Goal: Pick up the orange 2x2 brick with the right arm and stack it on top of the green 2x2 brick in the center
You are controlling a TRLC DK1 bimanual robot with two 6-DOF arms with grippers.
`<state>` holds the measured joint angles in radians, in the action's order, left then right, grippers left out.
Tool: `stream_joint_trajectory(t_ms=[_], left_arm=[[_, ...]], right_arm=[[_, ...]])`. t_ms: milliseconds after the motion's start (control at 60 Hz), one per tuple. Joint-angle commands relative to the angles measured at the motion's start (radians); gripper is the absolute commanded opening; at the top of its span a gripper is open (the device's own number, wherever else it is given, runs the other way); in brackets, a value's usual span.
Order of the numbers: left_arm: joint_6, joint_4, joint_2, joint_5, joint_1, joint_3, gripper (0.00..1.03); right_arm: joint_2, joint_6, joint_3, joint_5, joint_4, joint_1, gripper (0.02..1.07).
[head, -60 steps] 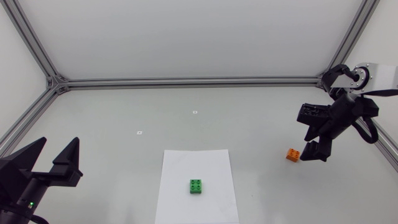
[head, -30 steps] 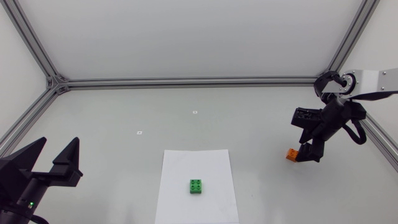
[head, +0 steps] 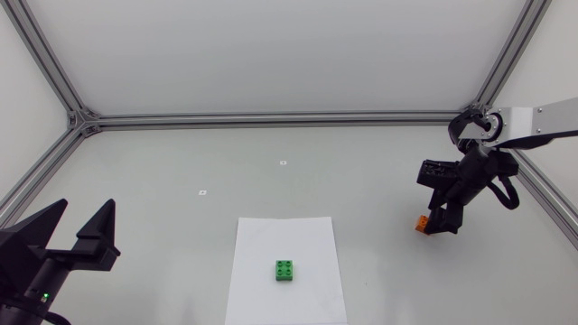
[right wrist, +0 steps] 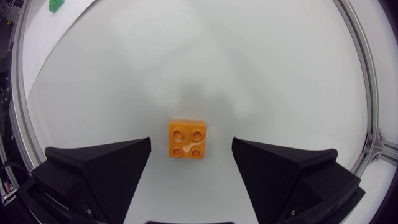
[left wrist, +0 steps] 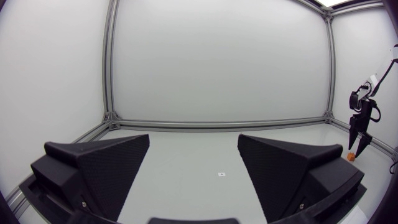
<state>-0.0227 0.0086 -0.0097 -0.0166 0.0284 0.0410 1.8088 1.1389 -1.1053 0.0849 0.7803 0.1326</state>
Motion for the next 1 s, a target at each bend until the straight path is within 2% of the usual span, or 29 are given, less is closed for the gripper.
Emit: stream_joint_trajectory(t_ms=[0, 50, 317, 383, 583, 983], left_arm=[[0.006, -0.01, -0.006, 0.001, -0.002, -0.041, 0.99], [0.006, -0.01, -0.006, 0.001, -0.002, -0.041, 0.99], [0.006, -0.01, -0.006, 0.003, -0.002, -0.041, 0.99], [0.006, -0.01, -0.006, 0.001, -0.002, -0.041, 0.99], [0.006, -0.01, -0.006, 0.001, -0.002, -0.041, 0.99], [0.006, -0.01, -0.006, 0.001, -0.002, -0.041, 0.99]], right_arm=[[0.027, 0.042, -0.014, 0.009, -0.004, 0.005, 0.9], [0.035, 0.044, -0.013, 0.009, -0.012, 0.005, 0.87], [0.052, 0.05, -0.014, 0.006, -0.03, 0.005, 0.86], [0.057, 0.05, -0.013, 0.006, -0.036, 0.005, 0.79], [0.063, 0.056, -0.01, 0.004, -0.05, 0.01, 0.75], [0.067, 0.076, -0.002, 0.004, -0.05, 0.015, 0.75]])
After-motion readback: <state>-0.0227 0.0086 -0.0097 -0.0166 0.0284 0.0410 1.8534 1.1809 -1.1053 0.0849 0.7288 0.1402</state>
